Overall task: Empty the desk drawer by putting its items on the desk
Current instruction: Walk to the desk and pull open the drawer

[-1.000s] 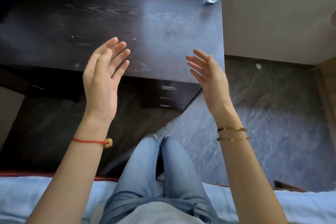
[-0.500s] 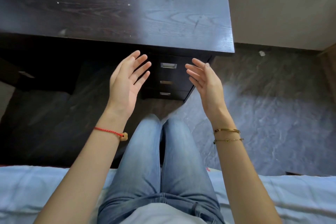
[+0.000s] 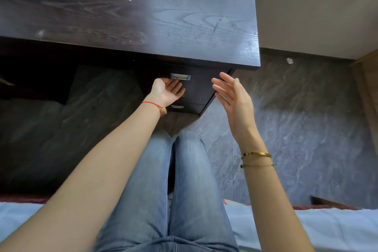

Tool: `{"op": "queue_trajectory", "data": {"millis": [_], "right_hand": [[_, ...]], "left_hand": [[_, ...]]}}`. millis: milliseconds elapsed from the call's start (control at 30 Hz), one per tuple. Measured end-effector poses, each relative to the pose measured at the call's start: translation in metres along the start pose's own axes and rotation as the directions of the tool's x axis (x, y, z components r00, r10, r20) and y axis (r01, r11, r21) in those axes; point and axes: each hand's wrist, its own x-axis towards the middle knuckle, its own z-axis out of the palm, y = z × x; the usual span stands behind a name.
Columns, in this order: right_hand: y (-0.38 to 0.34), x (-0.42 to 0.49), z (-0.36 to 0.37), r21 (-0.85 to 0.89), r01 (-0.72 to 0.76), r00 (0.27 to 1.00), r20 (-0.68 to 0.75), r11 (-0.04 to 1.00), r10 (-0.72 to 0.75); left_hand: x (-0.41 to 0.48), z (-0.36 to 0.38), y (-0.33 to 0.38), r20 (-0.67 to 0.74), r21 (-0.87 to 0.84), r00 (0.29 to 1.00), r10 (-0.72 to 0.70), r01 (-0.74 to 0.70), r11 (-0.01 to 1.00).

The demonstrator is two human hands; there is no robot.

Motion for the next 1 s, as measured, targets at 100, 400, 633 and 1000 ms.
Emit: {"op": "queue_trajectory", "data": {"millis": [100, 400, 633, 1000], "right_hand": [[0.004, 0.015, -0.006, 0.013, -0.014, 1.000, -0.011, 1.000, 0.014], [0.027, 0.048, -0.016, 0.035, -0.077, 0.996, -0.042, 0.996, 0.079], [0.029, 0.049, -0.021, 0.031, -0.080, 0.996, -0.045, 0.996, 0.081], [0.033, 0.005, -0.021, 0.012, -0.081, 0.996, -0.026, 0.997, 0.082]], "left_hand": [[0.030, 0.007, 0.005, -0.012, 0.029, 1.000, -0.016, 0.016, 0.999], [0.079, 0.020, -0.004, -0.022, -0.051, 0.998, -0.066, 0.065, 0.997], [0.082, 0.011, -0.019, -0.058, 0.019, 0.998, -0.020, 0.021, 1.000], [0.017, -0.039, -0.057, -0.069, 0.060, 0.995, -0.075, 0.079, 0.995]]}}
